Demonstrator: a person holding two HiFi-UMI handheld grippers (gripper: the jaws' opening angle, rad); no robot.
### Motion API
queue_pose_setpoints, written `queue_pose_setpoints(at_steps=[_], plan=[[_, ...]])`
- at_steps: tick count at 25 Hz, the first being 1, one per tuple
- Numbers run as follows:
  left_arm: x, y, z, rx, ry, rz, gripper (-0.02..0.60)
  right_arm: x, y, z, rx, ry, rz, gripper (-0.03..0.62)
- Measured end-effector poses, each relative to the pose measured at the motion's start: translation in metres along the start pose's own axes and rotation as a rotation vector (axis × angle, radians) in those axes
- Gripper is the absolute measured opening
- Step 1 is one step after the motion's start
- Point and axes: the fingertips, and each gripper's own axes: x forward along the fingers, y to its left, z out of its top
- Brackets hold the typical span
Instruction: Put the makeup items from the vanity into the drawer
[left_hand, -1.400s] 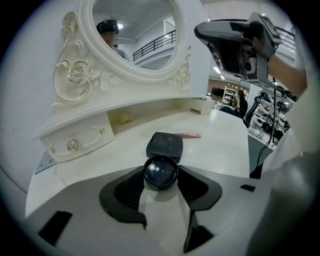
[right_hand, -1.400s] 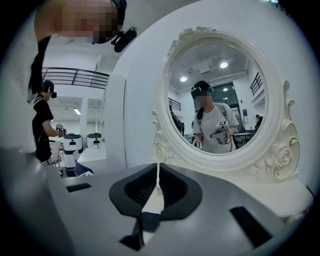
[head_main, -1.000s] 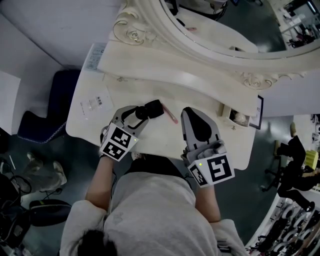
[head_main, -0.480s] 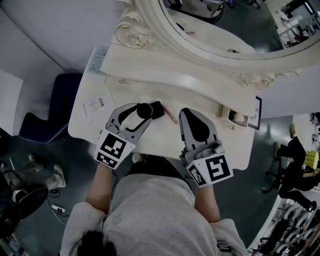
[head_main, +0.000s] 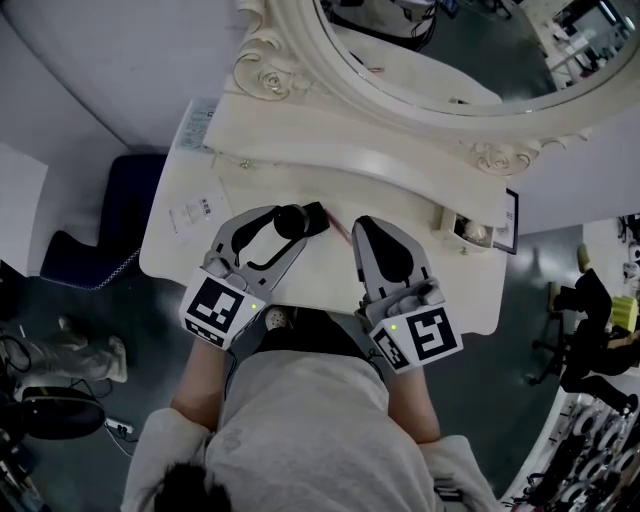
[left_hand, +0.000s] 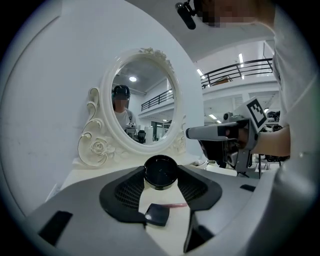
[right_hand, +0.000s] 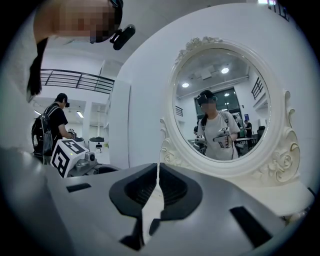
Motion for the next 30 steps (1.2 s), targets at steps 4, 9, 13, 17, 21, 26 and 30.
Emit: queue_pose_setpoints(at_steps=[4,9,13,17,21,26,30], plan=[[-0.008,-0.004,0.013,-0.006,-0.045,-0.006,0.222,-0.006,0.004,0.002,0.009,-0.012,-0.02,0.028],[-0.017,-0.012,0.028,-0.002,-0.089,-0.018,0.222,-0.019,0.008,0.005,0.031,-0.035,-0.056,0.028],[-0.024,-0.018,0.04,0.011,-0.126,-0.023,0.223,-0.029,0.012,0.009,0.006,-0.05,-0.079,0.028],[-0.029,-0.027,0.051,0.006,-0.151,-0.038,0.222,-0.04,0.015,0.013,-0.001,-0.064,-0.094,0.028],[-0.03,-0.033,0.06,0.015,-0.17,-0.047,0.222,-0.048,0.014,0.018,-0.004,-0.081,-0.107,0.028],[-0.022,-0.045,0.068,0.024,-0.183,-0.059,0.222,-0.062,0.004,0.021,-0.004,-0.095,-0.124,0.028],[-0.008,-0.064,0.075,0.023,-0.195,-0.082,0.223,-0.082,-0.012,0.024,-0.004,-0.102,-0.146,0.028]])
